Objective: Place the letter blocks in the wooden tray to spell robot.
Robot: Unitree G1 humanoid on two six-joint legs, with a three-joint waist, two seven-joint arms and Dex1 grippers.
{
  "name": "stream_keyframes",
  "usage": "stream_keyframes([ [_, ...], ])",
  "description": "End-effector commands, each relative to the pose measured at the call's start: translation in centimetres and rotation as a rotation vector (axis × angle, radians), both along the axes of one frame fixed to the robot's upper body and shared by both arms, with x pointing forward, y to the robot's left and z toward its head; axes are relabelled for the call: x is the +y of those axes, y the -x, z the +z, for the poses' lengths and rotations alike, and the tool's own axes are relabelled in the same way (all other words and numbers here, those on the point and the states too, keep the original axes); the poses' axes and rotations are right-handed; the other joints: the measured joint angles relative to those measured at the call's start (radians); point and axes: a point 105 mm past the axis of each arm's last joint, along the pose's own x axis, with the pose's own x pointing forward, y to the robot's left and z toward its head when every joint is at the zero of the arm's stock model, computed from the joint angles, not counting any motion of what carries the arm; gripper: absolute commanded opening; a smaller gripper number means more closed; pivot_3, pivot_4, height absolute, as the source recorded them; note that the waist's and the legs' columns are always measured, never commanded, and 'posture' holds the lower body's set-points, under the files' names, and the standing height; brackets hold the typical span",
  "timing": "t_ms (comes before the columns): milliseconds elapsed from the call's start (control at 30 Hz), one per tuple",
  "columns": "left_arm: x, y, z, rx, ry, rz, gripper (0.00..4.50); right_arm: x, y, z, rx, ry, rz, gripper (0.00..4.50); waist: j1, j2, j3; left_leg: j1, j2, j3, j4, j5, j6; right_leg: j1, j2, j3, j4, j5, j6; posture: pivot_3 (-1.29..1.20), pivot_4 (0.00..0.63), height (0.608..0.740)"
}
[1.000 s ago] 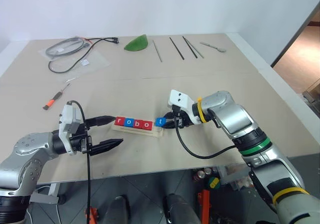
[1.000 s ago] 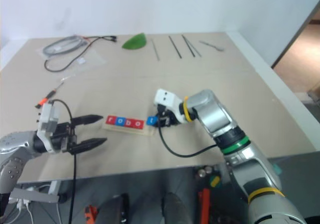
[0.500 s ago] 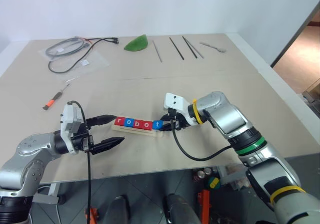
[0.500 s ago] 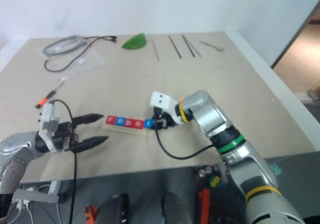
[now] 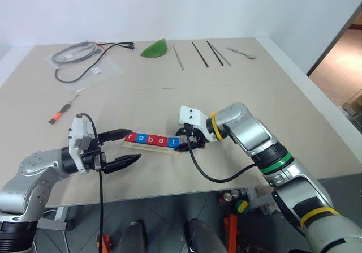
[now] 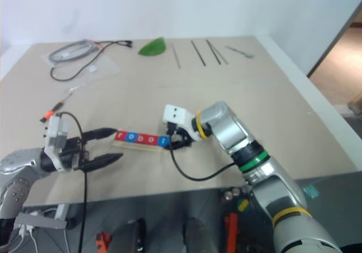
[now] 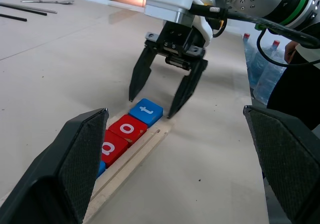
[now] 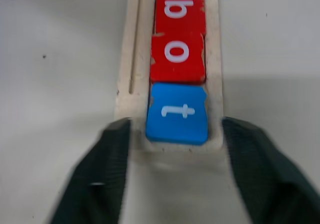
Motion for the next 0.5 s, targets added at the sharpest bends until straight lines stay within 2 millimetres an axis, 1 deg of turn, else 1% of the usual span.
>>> stream_keyframes([
  [33,-0.3,0.1,1.0,-0.054,-0.002,-0.016,4.5,0.0,-0.6,2.1,-0.043,-0.034,0.004,4.46,0.0,0.0,0.0,0.0,0.0,0.0,0.0,0.0,0.0,0.0,0.0,0.0,0.0,0.0,0.0,0.0,0.15,0.74],
  [100,-0.3,0.0,1.1,-0.054,0.001,-0.017,4.5,-0.2,-1.0,2.6,-0.043,-0.045,-0.008,4.46,0.0,0.0,0.0,0.0,0.0,0.0,0.0,0.0,0.0,0.0,0.0,0.0,0.0,0.0,0.0,0.0,0.15,0.74],
  [233,-0.2,0.0,1.2,-0.051,0.006,-0.015,4.5,-1.1,-2.4,4.6,-0.063,-0.094,-0.056,4.46,0.0,0.0,0.0,0.0,0.0,0.0,0.0,0.0,0.0,0.0,0.0,0.0,0.0,0.0,0.0,0.0,0.15,0.74],
  [333,0.4,0.2,0.9,-0.036,-0.005,0.001,4.5,-2.3,-2.5,5.9,-0.052,-0.154,-0.079,4.46,0.0,0.0,0.0,0.0,0.0,0.0,0.0,0.0,0.0,0.0,0.0,0.0,0.0,0.0,0.0,0.0,0.15,0.74],
  [400,0.6,0.3,0.8,-0.032,-0.008,0.007,4.5,-2.7,-2.3,6.0,-0.046,-0.164,-0.085,4.46,0.0,0.0,0.0,0.0,0.0,0.0,-0.001,-0.001,-0.001,0.0,0.0,0.0,0.0,-0.001,0.0,0.0,0.15,0.74],
  [500,0.7,0.3,0.8,-0.032,-0.007,0.009,4.5,-3.0,-2.1,5.3,-0.043,-0.156,-0.094,4.46,0.0,0.0,0.0,0.0,0.0,0.0,-0.001,-0.001,-0.001,0.0,0.0,0.0,0.0,-0.002,0.0,0.0,0.15,0.74],
])
